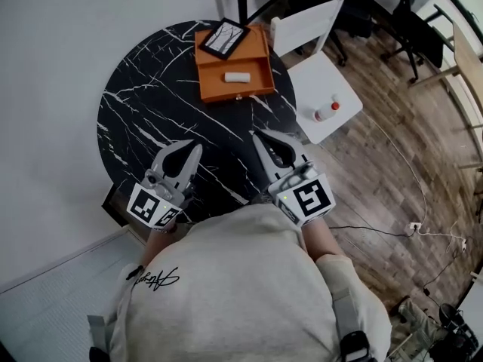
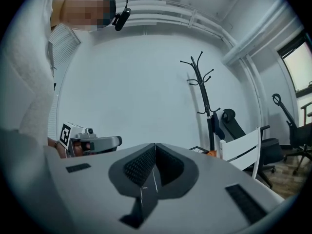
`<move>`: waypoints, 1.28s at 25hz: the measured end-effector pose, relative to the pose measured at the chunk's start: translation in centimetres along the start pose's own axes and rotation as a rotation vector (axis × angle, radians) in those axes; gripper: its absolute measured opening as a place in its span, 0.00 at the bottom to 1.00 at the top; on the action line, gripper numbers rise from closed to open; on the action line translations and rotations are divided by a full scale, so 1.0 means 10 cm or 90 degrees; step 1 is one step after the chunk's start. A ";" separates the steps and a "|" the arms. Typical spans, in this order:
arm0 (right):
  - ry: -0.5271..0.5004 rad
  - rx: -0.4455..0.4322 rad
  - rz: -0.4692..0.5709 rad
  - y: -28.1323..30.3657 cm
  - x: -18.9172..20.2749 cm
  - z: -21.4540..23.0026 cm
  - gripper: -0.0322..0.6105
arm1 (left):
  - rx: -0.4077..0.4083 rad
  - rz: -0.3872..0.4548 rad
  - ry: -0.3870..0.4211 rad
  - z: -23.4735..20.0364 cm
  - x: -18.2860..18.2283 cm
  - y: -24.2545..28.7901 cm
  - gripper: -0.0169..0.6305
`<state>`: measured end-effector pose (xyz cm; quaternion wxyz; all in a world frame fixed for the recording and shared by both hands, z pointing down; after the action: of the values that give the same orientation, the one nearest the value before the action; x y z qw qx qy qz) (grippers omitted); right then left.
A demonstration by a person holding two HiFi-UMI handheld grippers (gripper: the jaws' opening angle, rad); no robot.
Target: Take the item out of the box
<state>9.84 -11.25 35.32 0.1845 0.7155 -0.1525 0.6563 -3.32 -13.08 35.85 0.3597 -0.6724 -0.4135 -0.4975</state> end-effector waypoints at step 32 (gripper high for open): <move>-0.103 -0.172 -0.050 0.64 0.19 0.55 0.07 | -0.123 0.000 -0.004 -0.25 0.09 0.19 0.03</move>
<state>11.90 -19.45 37.20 0.2919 0.7400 -0.2253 0.5625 -2.32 -15.90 37.23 0.2920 -0.7057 -0.3648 -0.5326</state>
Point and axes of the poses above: the fingertips, and each gripper's own axes: y forward along the fingers, z to its right, x out of its underside, the point moved 1 cm from there along -y, backward along the fingers, and after that the axes turned 10 degrees about -y, right-handed, at the moved point
